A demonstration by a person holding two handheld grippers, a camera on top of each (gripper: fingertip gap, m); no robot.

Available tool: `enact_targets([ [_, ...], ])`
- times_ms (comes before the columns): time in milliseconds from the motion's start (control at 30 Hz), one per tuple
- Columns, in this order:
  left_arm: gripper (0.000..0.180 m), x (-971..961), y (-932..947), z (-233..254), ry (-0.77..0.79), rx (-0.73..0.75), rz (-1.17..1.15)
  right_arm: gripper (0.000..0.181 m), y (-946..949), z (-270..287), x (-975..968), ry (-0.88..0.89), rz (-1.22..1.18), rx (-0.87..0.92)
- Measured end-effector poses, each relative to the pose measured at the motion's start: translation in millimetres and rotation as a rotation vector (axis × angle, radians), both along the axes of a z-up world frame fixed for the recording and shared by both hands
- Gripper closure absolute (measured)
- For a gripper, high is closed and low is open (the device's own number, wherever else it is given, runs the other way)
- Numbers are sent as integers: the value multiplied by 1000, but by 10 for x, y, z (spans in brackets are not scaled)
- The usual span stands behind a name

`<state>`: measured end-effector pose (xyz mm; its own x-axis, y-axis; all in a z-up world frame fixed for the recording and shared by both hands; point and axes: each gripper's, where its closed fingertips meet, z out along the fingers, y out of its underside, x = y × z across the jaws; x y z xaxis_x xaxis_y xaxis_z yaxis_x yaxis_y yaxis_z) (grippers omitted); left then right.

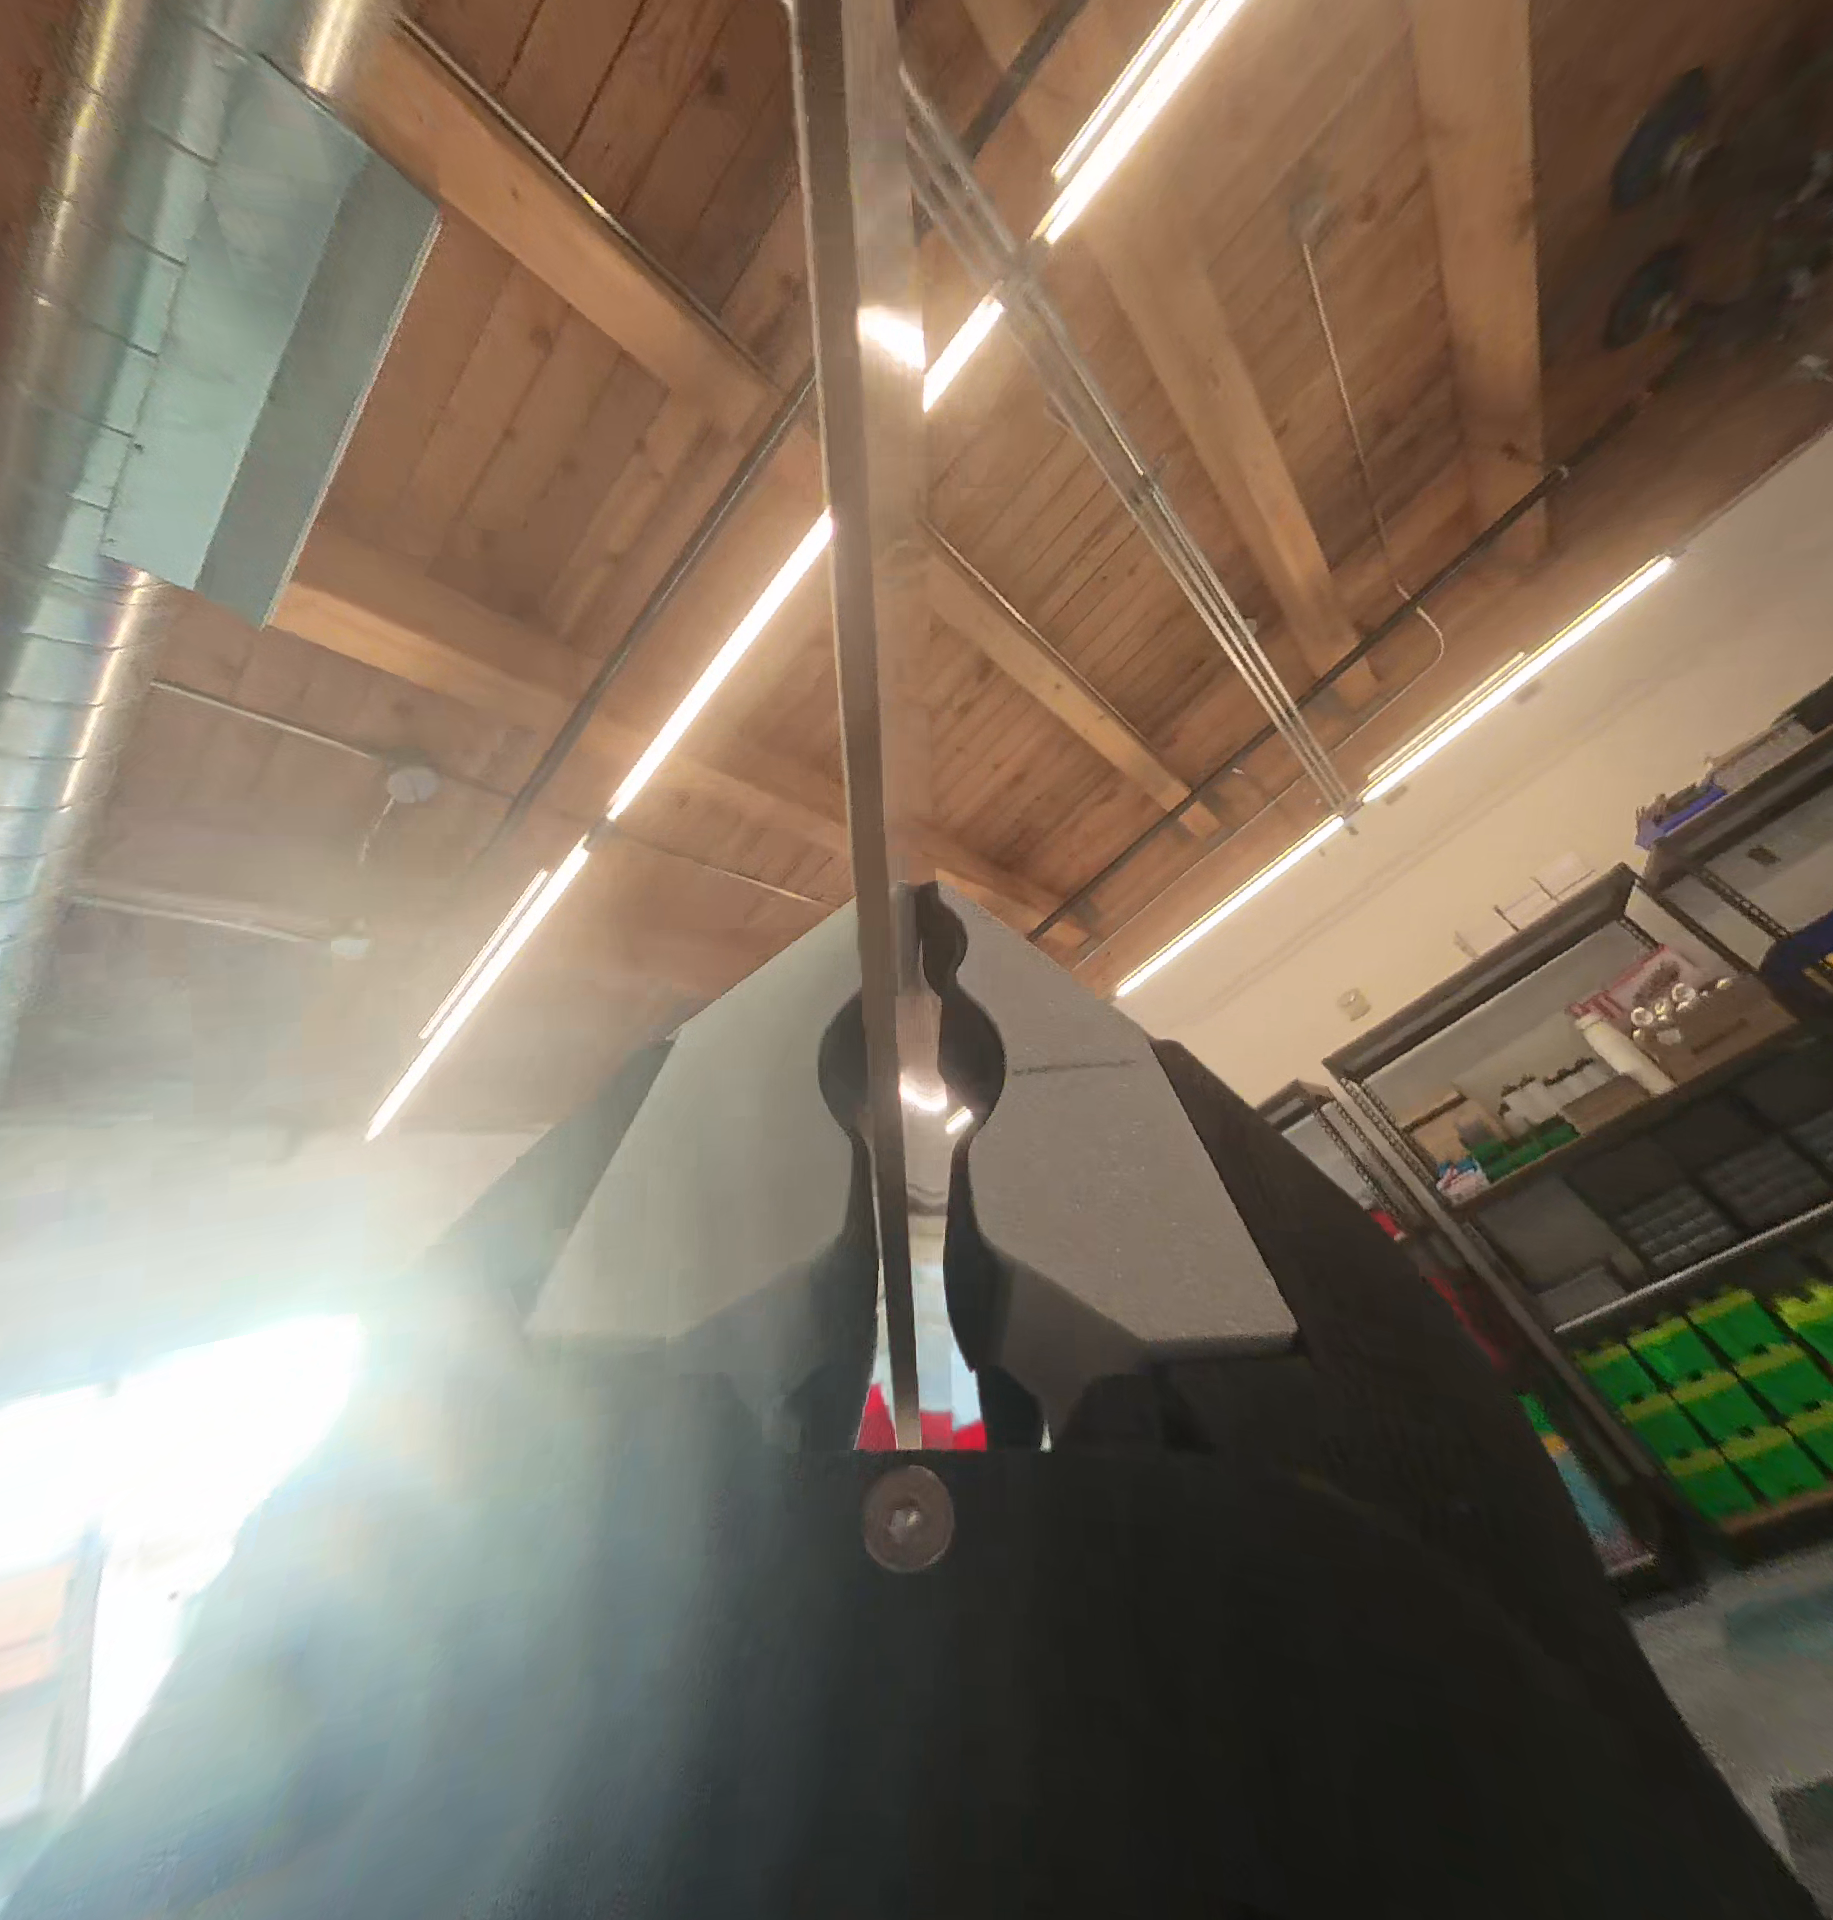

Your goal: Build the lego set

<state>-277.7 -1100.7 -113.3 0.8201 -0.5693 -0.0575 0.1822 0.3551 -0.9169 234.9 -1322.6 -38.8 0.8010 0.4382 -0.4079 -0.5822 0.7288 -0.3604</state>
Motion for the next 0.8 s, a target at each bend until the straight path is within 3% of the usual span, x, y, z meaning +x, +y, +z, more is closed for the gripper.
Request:
enact_targets([
  [200, 79, -129, 1862, 314, 14, 4, 92, 180, 1961, 356, 488, 7, -82, 37],
  [333, 79, -460, 2842, -24, 31, -38, 250, 180, 3257, 455, 770, 66, -140, 8],
  [433, 67, -649, 3648, -377, 44, -130, 304, 180, 4167, 349, 985, 156, -182, 23],
  [567, 74, -746, 4960, -362, 55, -83, 387, 180, 5265, 225, 1319, 237, -226, 86],
  [667, 72, -512, 6203, -131, 7, -89, 315, 180, 6210, 292, 1651, 361, -188, 86],
  [800, 71, 373, 7858, 68, 72, -65, 147, 181, 7157, 503, 1777, 297, -192, 166],
])
